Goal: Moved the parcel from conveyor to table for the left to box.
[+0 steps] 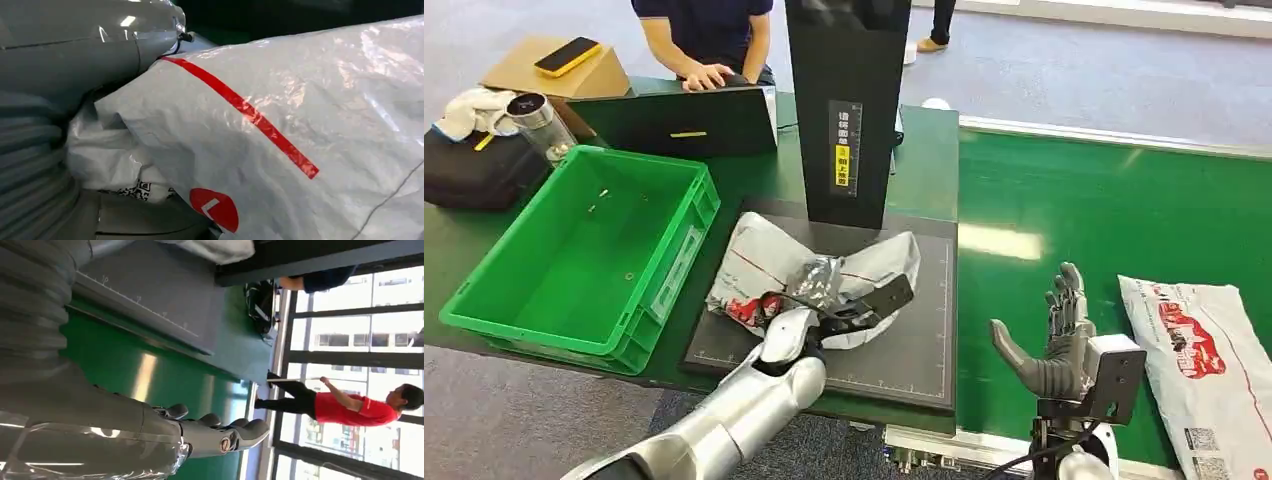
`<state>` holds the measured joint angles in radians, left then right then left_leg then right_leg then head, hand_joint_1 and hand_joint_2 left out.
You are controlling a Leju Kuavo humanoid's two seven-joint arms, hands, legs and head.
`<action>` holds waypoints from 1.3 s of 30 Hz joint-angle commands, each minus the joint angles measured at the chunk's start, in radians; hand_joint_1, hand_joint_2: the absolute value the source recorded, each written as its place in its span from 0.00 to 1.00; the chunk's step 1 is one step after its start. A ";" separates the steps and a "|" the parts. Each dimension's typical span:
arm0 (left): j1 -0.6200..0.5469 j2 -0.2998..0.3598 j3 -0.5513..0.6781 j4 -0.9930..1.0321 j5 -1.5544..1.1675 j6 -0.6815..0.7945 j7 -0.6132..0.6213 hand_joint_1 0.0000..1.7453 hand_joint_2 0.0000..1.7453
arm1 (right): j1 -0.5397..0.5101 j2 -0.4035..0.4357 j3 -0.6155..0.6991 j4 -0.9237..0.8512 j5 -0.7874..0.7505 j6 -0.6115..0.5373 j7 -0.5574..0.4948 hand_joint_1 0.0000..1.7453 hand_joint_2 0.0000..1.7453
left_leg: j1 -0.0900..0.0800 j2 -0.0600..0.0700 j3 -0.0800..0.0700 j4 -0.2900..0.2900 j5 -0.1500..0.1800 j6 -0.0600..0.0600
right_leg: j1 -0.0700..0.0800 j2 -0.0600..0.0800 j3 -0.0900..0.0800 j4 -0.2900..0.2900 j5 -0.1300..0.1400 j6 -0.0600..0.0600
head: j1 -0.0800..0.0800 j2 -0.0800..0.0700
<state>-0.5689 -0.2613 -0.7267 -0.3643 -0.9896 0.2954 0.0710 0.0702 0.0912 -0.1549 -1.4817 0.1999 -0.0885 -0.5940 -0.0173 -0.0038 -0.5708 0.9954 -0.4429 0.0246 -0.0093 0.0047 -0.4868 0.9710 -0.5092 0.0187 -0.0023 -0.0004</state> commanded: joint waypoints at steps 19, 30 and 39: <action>0.131 0.322 0.302 -0.690 -0.511 0.148 -0.005 1.00 1.00 | 0.077 0.048 -0.110 -0.085 -0.028 0.043 0.001 0.00 1.00 | 0.001 0.002 -0.003 0.000 -0.001 -0.003 | 0.001 0.001 -0.003 0.001 -0.001 -0.002 | 0.000 0.000; 0.042 0.371 0.653 -0.392 -0.519 0.226 0.180 1.00 1.00 | 0.063 0.060 -0.080 -0.061 -0.019 0.032 0.002 0.00 1.00 | 0.002 0.003 0.000 -0.002 0.000 -0.005 | 0.002 0.003 -0.001 0.000 0.000 -0.003 | 0.000 0.000; -0.110 0.395 0.784 0.008 -0.450 0.028 0.206 0.00 1.00 | 0.036 0.033 -0.044 -0.025 -0.020 0.022 0.005 0.00 1.00 | 0.003 0.002 0.000 -0.002 0.000 -0.005 | 0.002 0.002 0.001 -0.001 -0.001 -0.002 | 0.000 0.000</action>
<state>-0.5232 0.1011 -0.0911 -0.7612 -1.4988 0.4344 0.2941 0.1428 0.1175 -0.2289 -1.5640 0.1823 -0.0584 -0.5940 -0.0161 -0.0058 -0.5742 0.9950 -0.4421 0.0242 -0.0085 0.0025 -0.4886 0.9722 -0.5105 0.0174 -0.0019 -0.0004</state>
